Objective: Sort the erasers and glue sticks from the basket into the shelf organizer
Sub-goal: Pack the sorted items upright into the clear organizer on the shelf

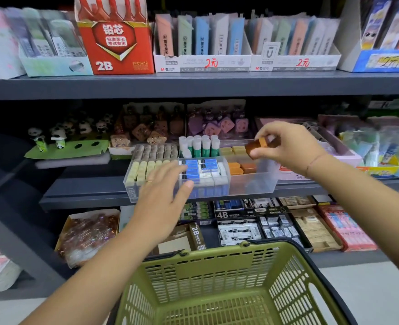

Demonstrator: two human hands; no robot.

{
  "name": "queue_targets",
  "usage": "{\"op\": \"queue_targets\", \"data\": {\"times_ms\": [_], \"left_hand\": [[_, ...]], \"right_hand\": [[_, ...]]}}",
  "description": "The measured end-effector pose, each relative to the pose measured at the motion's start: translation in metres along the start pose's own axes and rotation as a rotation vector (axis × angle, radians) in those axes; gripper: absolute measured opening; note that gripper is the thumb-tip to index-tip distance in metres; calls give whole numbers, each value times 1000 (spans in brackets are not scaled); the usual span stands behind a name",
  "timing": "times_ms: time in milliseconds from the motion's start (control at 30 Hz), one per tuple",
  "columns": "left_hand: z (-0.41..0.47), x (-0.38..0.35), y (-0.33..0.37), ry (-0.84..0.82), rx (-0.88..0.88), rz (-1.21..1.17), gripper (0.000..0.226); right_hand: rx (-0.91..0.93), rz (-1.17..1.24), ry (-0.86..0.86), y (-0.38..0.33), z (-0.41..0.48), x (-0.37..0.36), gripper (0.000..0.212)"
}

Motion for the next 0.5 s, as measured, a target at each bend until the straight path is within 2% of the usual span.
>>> {"op": "queue_targets", "data": {"times_ms": [133, 233, 367, 433, 500], "left_hand": [[1, -25, -19, -194, 0, 387, 65], [-1, -29, -20, -212, -13, 469, 69], [0, -29, -23, -207, -12, 473, 70], [0, -30, -23, -209, -17, 479, 70], [1, -30, -23, -201, -26, 467, 70]], "right_hand": [[4, -329, -351, 23, 9, -36, 28], [27, -353, -573, 23, 2, -55, 29], [-40, -251, -673, 26, -2, -67, 26], [-42, -242, -670, 29, -3, -72, 19], [-17, -230, -636, 29, -3, -73, 21]]}}
Point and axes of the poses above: each hand's wrist, its own z-axis towards the middle knuckle, its own x-axis out of the back of the hand, y = z × x, the point moved 7 cm from there along z, towards the middle knuckle, and after that the axes turned 1 degree about z, right-handed, at the moved point
